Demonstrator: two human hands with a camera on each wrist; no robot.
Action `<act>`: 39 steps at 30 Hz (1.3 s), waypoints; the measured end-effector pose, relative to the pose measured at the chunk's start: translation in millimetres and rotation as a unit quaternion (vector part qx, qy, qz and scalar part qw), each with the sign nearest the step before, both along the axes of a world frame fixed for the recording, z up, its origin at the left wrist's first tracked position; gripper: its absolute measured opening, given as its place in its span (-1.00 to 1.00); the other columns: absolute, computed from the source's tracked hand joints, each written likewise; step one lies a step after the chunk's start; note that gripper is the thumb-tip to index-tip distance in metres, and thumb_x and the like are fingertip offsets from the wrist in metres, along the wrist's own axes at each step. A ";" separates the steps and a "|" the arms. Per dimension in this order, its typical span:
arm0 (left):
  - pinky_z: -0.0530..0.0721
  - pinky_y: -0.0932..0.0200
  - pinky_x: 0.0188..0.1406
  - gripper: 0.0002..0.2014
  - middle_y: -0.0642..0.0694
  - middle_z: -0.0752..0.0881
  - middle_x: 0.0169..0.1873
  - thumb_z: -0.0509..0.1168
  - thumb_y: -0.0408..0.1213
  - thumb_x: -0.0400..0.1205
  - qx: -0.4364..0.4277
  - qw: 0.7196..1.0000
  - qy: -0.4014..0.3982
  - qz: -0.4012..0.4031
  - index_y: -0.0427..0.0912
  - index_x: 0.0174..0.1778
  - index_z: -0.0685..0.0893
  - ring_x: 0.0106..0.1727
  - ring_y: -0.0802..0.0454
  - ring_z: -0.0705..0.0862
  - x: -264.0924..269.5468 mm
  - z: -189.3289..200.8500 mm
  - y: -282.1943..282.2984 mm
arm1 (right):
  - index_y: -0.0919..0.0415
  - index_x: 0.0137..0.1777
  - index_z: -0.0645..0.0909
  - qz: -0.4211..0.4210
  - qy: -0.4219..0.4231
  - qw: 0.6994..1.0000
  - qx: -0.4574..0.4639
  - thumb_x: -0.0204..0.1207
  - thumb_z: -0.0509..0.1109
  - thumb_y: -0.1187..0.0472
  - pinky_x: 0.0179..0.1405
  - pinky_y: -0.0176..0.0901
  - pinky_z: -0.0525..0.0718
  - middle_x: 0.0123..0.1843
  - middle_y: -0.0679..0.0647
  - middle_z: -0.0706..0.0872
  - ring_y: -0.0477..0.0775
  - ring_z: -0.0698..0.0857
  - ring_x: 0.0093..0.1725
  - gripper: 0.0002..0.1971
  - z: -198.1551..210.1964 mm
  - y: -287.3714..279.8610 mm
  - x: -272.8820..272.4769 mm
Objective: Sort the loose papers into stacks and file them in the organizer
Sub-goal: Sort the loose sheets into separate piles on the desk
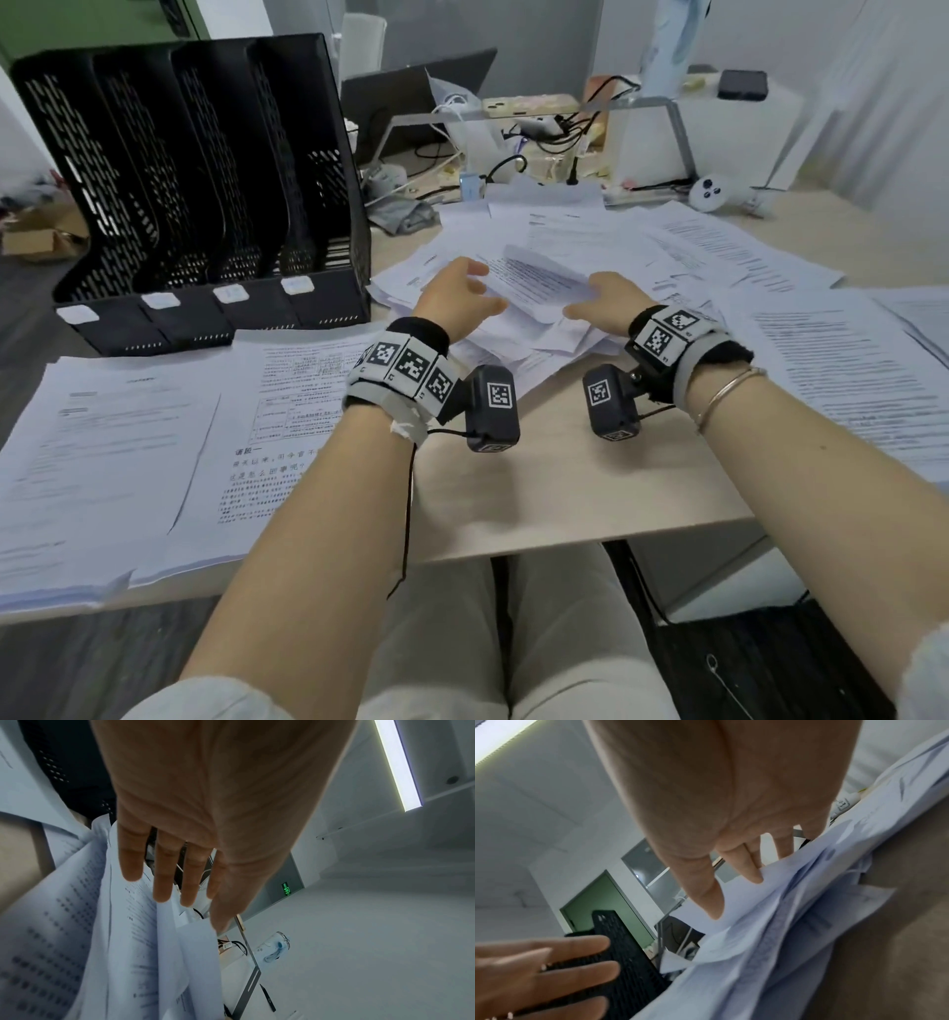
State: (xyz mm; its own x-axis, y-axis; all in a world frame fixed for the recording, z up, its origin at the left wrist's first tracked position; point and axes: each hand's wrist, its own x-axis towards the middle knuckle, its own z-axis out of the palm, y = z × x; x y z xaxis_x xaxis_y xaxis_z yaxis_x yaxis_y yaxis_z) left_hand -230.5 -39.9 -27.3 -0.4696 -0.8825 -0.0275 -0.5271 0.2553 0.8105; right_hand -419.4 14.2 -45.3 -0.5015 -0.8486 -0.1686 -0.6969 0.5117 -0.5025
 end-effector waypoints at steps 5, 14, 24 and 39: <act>0.69 0.02 0.05 -0.47 -0.15 0.66 0.15 0.22 -0.04 0.68 0.059 0.996 0.071 0.015 -0.09 0.53 0.26 0.00 -0.02 0.73 -7.6 0.1 11.3 | 0.50 0.36 0.49 0.032 -0.048 0.996 -0.064 0.56 0.37 0.15 0.35 0.02 0.44 0.42 0.34 0.53 0.29 0.49 0.41 -0.52 14.5 30.5 16.1; 0.79 -0.03 -0.19 -0.28 -0.27 0.69 0.00 -0.17 0.30 0.66 0.185 0.974 0.112 0.074 -0.26 0.28 0.55 -0.13 -0.25 0.77 -5.8 -5.2 32.7 | 0.32 0.00 0.77 0.055 -0.097 0.993 -0.042 0.54 0.39 0.00 0.18 0.05 0.61 0.12 0.21 0.77 0.20 0.70 0.14 -0.65 6.8 81.7 31.2; 0.74 0.01 -0.02 -0.51 -0.18 0.45 0.43 -0.01 -0.70 0.57 0.109 0.986 0.102 0.074 -0.34 0.37 0.54 0.31 -0.16 0.48 1.9 -12.0 53.6 | 0.16 0.16 0.68 0.052 -0.123 0.985 -0.109 0.55 0.39 0.08 0.15 -0.27 0.40 0.25 -0.01 0.67 -0.08 0.58 0.28 -0.75 3.8 107.1 29.6; 0.74 0.32 -0.30 -0.40 -0.04 0.47 0.35 -0.04 -0.72 0.46 -0.035 0.961 0.261 0.079 -0.20 0.34 0.55 0.23 0.05 0.51 -60.3 -6.0 85.1 | 0.14 0.51 0.38 -0.083 -0.037 0.980 -0.178 0.53 0.37 0.14 0.54 -0.06 0.19 0.62 0.09 0.25 0.07 0.21 0.61 -0.46 9.3 183.5 -26.5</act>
